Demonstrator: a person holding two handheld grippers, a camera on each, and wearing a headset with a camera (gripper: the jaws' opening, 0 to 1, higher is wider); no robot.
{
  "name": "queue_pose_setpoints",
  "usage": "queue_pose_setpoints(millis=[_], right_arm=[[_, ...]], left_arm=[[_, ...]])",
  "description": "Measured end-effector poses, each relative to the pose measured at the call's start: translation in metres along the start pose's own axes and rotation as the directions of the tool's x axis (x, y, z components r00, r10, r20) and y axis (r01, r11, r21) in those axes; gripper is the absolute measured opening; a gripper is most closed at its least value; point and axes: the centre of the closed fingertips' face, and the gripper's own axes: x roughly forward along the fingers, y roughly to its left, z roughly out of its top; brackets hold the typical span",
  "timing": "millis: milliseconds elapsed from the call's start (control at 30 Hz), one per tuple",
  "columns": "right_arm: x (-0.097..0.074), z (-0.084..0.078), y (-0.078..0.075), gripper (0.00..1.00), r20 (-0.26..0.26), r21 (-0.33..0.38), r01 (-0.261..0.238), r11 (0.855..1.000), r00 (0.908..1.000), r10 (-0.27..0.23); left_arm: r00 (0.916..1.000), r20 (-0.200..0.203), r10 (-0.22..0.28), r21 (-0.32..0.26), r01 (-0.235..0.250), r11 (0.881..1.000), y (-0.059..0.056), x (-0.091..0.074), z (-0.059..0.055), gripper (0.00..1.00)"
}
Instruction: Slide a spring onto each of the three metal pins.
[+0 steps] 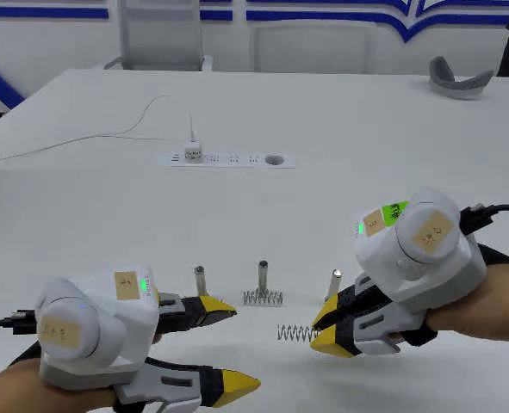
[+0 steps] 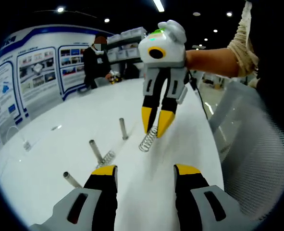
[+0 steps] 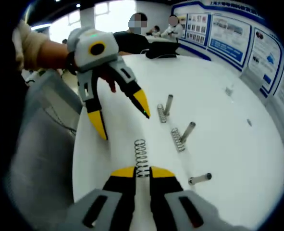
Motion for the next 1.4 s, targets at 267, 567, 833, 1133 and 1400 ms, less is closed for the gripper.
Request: queue_pose_setpoints(millis=[267,567,833,1133,1400], right_arm=[[0.001,0.009,0.011,0.12,0.005,-0.046,-0.033,0.998,0.9994,0.033],[0.0,0.013,0.017,0.12,-0.001,-0.079,-0.054,0.995,0.9985,0.054],[0.001,0.014,0.022,0.12,-0.017,-0.1,-0.073,0.992,0.9973,0.071],[-0.01,0.03,0.026,0.12,0.008,-0.11,-0.068,0.992,0.9975,0.07],[-0.015,0.051,0.031,0.12,0.062,-0.127,-0.065,0.99,0.9954,0.073]], left_arm=[[0.9996,0.01,-0.025,0.036,0.025,0.999,-0.007,0.008,0.009,0.38],[0.9985,0.013,-0.053,0.077,0.052,0.996,-0.016,0.013,0.012,0.22],[0.9983,0.011,-0.057,0.109,0.056,0.993,-0.017,0.015,0.013,0.12],[0.9981,0.009,-0.06,0.114,0.059,0.992,-0.018,0.016,0.011,0.11],[0.9981,0.015,-0.059,0.106,0.058,0.993,-0.017,0.016,0.012,0.11]])
